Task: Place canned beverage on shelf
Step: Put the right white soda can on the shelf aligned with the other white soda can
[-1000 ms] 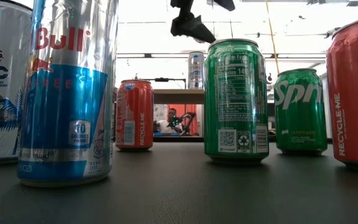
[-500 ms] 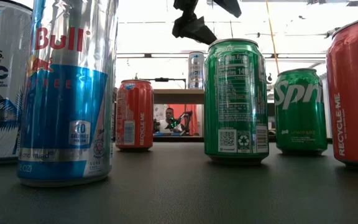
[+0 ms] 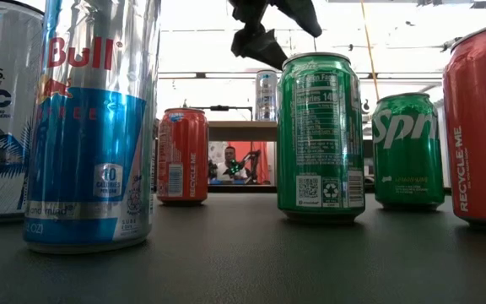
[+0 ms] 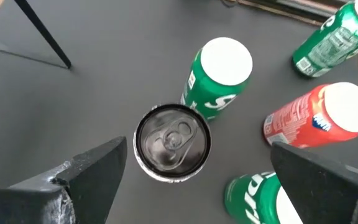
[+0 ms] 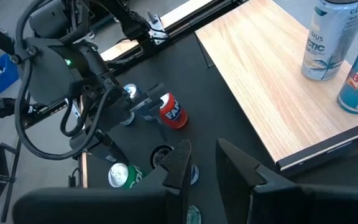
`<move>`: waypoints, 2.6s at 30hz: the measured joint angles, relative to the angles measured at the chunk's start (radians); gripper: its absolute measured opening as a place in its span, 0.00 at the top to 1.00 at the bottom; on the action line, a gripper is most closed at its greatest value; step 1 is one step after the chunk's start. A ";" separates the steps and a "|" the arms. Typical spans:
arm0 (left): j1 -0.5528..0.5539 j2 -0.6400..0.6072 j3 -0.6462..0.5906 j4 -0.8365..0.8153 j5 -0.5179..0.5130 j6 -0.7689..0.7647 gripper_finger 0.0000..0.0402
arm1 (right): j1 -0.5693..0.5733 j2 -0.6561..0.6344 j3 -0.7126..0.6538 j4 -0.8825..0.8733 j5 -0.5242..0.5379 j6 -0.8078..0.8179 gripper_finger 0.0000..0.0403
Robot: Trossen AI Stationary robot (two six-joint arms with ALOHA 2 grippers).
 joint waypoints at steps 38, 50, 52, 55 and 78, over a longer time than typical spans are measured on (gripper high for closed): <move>0.017 0.077 0.002 0.044 -0.040 0.109 0.00 | 0.000 0.000 0.000 0.000 0.002 -0.052 0.87; 0.033 0.122 0.000 0.062 0.024 0.106 0.00 | -0.001 0.000 0.000 0.000 0.007 -0.054 0.87; 0.033 0.127 0.000 0.059 0.025 0.106 0.00 | -0.001 0.000 0.000 0.000 0.007 -0.054 0.87; 0.033 0.137 0.001 0.078 0.031 0.105 0.00 | -0.001 0.000 0.000 0.001 0.007 -0.054 0.87; 0.033 0.145 0.000 0.063 0.036 0.116 0.34 | 0.000 0.000 0.000 0.008 0.056 -0.050 0.87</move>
